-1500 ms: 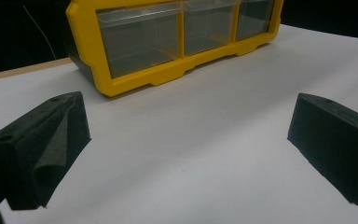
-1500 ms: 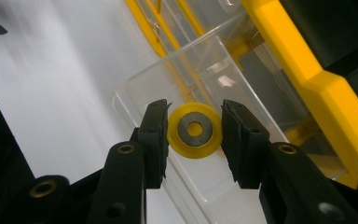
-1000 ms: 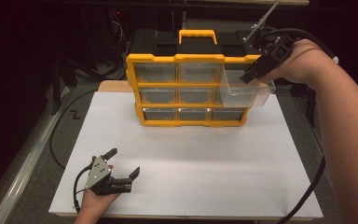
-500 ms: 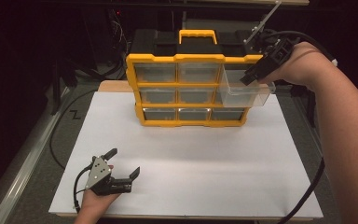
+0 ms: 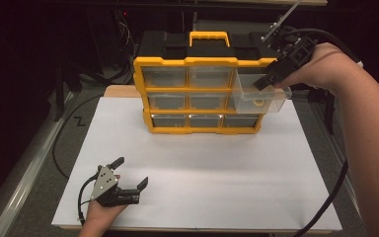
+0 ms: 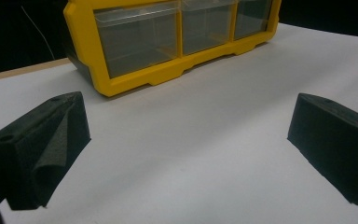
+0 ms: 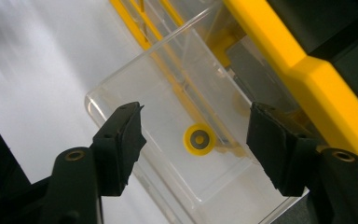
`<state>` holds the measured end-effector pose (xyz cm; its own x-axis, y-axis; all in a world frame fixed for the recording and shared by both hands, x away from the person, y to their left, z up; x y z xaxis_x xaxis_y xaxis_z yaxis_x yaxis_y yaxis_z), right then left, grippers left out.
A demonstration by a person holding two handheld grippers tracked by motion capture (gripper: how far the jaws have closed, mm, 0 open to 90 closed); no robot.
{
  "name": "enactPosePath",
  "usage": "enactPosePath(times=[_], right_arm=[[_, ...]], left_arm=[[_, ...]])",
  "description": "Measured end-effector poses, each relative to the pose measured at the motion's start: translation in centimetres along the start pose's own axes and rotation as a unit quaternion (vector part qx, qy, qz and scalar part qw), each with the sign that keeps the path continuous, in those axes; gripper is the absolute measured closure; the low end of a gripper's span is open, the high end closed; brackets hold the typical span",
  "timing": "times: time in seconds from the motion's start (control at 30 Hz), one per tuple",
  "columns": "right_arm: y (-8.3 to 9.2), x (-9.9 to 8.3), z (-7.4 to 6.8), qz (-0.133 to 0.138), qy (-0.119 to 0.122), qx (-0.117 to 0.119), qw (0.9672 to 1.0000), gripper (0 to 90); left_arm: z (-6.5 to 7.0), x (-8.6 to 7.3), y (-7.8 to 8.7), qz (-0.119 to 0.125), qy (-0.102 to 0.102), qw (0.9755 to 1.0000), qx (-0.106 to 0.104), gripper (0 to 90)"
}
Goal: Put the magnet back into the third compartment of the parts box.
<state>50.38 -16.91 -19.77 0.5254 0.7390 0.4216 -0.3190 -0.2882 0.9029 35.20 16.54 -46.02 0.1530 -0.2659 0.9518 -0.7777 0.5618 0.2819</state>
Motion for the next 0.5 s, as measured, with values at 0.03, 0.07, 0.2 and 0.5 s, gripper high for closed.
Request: enactPosePath(times=[0.03,0.07,0.2,0.5], right_arm=[[0.0,-0.1,0.0,0.001,-0.002,-0.001,1.0000,35.7],[0.1,-0.2,-0.1,0.001,-0.005,-0.001,1.0000,34.6],[0.2,-0.8,-0.5,-0.002,-0.004,0.000,1.0000,32.3],[1.0,-2.0,-1.9,0.013,-0.003,-0.001,0.9999,26.0]], left_arm=[[0.0,0.0,0.0,-0.001,0.000,1.0000,-0.001,0.0],[0.0,-0.1,0.0,-0.002,-0.001,1.0000,-0.001,0.0],[0.0,-0.2,0.0,-0.005,-0.002,1.0000,-0.002,0.0],[0.1,0.0,0.0,-0.002,-0.003,1.0000,-0.002,0.0]])
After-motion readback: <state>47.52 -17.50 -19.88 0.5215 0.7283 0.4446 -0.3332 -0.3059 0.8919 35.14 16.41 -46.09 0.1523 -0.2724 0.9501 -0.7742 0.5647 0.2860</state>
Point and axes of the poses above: each handheld gripper's, and its own axes: y roughly backward along the jaws, x roughly out of its top, z roughly to its right, the point moved 10 cm from there along -y, roughly forward along the jaws, and after that the axes turned 6 degrees about -y, right-handed, at the moved point
